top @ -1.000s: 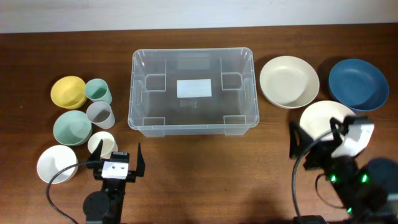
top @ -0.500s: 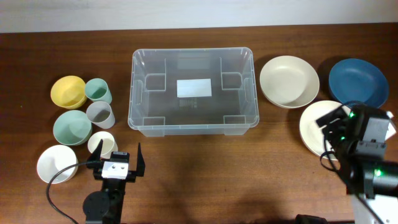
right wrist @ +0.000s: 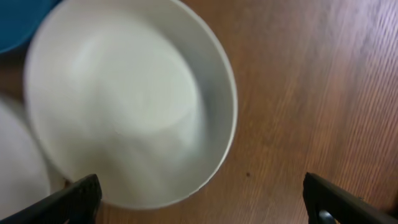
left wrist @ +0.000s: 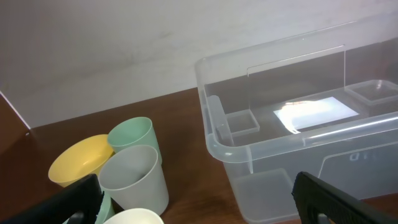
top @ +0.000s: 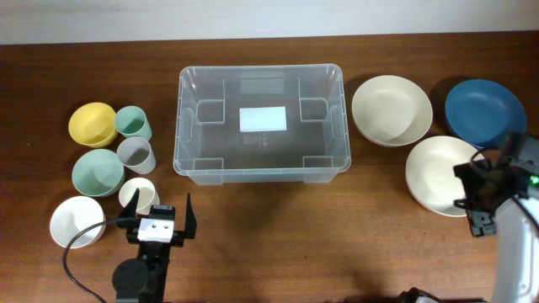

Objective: Pack container
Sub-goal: 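Move right gripper to the front cream bowl and grasp its rim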

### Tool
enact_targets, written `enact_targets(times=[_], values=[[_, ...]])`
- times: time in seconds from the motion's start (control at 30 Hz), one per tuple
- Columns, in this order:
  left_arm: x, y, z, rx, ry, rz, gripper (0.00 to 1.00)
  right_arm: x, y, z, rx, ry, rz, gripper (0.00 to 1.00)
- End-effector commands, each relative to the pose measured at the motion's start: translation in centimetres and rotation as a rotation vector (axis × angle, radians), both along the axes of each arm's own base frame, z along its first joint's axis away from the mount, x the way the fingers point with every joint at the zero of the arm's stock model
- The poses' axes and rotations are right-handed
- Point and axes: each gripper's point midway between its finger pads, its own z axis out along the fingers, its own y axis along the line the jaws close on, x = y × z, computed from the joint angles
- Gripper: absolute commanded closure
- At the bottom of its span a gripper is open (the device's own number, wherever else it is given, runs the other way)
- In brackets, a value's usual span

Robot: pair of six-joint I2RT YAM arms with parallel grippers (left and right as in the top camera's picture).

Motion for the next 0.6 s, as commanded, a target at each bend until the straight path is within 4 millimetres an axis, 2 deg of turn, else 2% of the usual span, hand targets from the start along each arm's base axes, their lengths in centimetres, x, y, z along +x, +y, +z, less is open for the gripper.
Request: enact_targets(times=[0.0, 0.17, 0.43, 0.57], values=[[0.0, -0.1, -0.2, 0.014, 0.001, -0.01, 0.0, -0.5, -0.4, -1.6, 0.102, 0.002, -0.073, 0.01], [0.0, -0.1, -0.2, 0.014, 0.0, -0.01, 0.0, -0.8, -1.1, -3.8, 0.118, 0.016, -0.1, 0.01], [0.0, -0.1, -0.2, 0.014, 0.0, -0.009, 0.0, 0.6, -2.0, -7.8, 0.075, -0.038, -0.073, 0.01], [0.0, -0.1, -0.2, 0.014, 0.001, -0.009, 0.0, 1.3, -2.1, -9.1, 0.068, -0.064, -0.023, 0.01]])
